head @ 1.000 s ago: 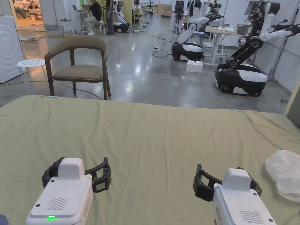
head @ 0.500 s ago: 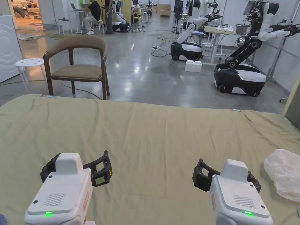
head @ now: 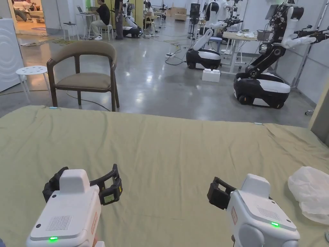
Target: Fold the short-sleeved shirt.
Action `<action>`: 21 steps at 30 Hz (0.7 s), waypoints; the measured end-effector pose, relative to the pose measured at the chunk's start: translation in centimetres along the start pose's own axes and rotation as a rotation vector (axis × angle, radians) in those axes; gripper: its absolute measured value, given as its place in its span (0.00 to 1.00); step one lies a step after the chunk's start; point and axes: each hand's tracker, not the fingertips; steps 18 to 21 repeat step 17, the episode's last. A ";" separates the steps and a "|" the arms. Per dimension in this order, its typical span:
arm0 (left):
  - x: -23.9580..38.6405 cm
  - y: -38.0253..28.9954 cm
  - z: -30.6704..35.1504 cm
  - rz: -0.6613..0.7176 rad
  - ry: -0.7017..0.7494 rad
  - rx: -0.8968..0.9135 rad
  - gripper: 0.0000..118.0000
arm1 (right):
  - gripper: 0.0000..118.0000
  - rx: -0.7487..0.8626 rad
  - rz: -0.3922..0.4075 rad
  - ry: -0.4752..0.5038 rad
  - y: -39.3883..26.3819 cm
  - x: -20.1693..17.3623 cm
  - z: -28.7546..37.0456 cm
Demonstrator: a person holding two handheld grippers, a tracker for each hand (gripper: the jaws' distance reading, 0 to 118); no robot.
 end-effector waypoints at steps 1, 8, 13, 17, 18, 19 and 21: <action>0.0 0.0 0.0 0.001 -0.003 -0.005 0.94 | 0.88 -0.009 -0.008 -0.011 0.0 0.0 -0.1; -0.1 -0.3 -0.1 -0.014 -0.005 -0.039 0.94 | 0.88 -0.052 -0.013 -0.023 0.1 0.4 -0.6; -0.1 -0.4 -0.2 -0.017 -0.008 -0.045 0.94 | 0.88 -0.040 0.034 -0.051 0.0 -0.1 -0.8; -0.1 -0.5 -0.2 -0.025 -0.012 -0.047 0.94 | 0.89 -0.051 0.041 -0.056 -0.2 -0.2 -1.1; -0.1 -0.5 -0.2 -0.025 -0.012 -0.047 0.94 | 0.89 -0.051 0.041 -0.056 -0.2 -0.2 -1.1; -0.1 -0.5 -0.2 -0.025 -0.012 -0.047 0.94 | 0.89 -0.051 0.041 -0.056 -0.2 -0.2 -1.1; -0.1 -0.5 -0.2 -0.025 -0.012 -0.047 0.94 | 0.89 -0.051 0.041 -0.056 -0.2 -0.2 -1.1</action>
